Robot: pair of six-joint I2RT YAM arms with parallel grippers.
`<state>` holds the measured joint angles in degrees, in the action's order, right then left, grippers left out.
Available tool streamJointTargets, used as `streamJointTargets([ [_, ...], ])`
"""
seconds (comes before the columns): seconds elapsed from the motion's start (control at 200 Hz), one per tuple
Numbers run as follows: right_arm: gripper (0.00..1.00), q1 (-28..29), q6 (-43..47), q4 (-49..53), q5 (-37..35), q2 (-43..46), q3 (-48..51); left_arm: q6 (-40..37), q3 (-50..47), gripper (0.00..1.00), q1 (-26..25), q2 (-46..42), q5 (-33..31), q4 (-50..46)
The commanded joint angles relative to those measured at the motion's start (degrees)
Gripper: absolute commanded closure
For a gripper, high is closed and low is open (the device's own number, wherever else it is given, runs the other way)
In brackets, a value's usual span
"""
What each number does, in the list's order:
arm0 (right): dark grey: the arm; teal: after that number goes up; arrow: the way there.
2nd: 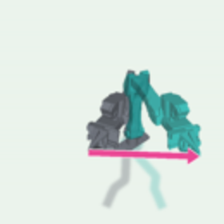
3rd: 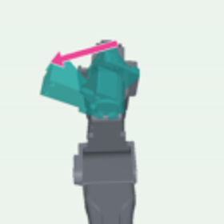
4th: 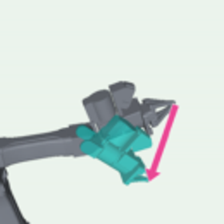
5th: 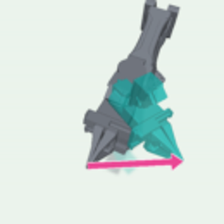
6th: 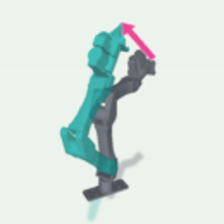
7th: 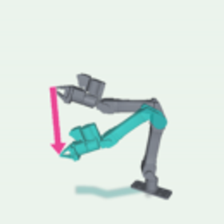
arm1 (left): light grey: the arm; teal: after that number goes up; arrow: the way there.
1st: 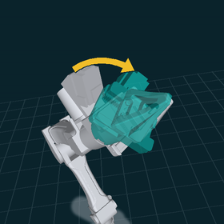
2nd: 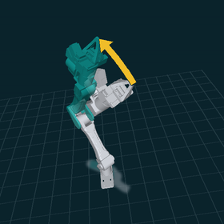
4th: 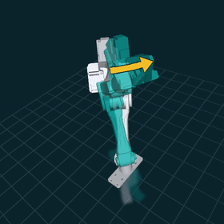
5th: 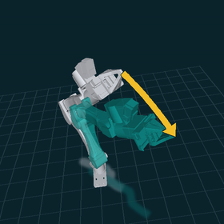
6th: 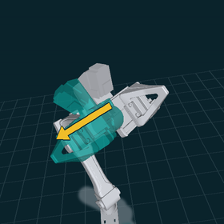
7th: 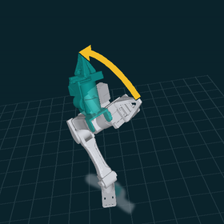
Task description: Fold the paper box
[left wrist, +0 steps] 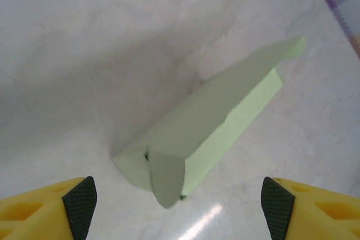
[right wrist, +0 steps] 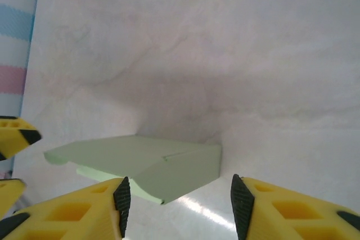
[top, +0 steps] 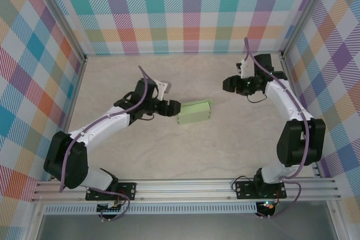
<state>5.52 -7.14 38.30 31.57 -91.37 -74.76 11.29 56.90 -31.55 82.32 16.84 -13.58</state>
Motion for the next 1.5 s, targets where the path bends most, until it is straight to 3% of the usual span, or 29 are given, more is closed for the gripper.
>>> streamJointTargets([
  [0.0,0.5,2.3,-0.3,0.3,6.2,-0.1,1.9,5.6,2.5,0.21,-2.2,1.8,-7.7,-7.3],
  [0.38,0.46,7.1,7.4,-4.0,-1.9,-5.6,2.9,6.7,6.8,0.23,-4.3,6.4,-12.5,-8.3],
  [0.72,0.52,8.5,9.5,-3.5,0.6,-5.7,2.8,8.6,6.9,0.3,-4.5,7.5,-10.3,-6.5],
  [0.97,0.41,8.7,12.2,-2.7,0.0,-3.5,2.3,7.3,6.5,0.27,-4.6,7.1,-10.7,-6.7],
  [1.07,0.38,8.7,18.7,-3.0,0.5,-2.0,3.1,6.2,6.2,0.26,-4.7,6.9,-11.5,-6.7],
  [1.215,0.38,8.7,22.8,-10.0,1.2,2.6,8.6,4.6,6.0,0.26,-4.7,7.0,-12.9,-6.9],
  [1.495,0.46,8.9,22.8,-9.3,3.8,-1.8,6.1,4.6,7.0,0.34,-4.7,7.6,-12.9,-6.8],
])
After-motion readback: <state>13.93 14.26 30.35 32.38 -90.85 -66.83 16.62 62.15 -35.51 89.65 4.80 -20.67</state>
